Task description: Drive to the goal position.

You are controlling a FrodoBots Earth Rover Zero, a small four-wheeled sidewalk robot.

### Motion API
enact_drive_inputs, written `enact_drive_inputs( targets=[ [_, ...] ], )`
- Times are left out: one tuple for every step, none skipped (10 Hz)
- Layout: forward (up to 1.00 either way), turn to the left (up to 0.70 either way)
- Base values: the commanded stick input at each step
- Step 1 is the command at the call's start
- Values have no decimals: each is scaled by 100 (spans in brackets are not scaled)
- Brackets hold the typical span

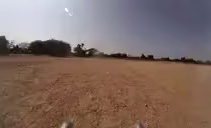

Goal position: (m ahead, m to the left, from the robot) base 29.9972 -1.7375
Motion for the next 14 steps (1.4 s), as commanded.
enact_drive_inputs(
  targets=[
    [70,0],
    [70,0],
    [70,0],
    [70,0],
    [70,0],
    [70,0],
    [70,0],
    [70,0],
    [70,0],
    [70,0],
    [70,0],
    [70,0],
    [70,0],
    [70,0]
  ],
)
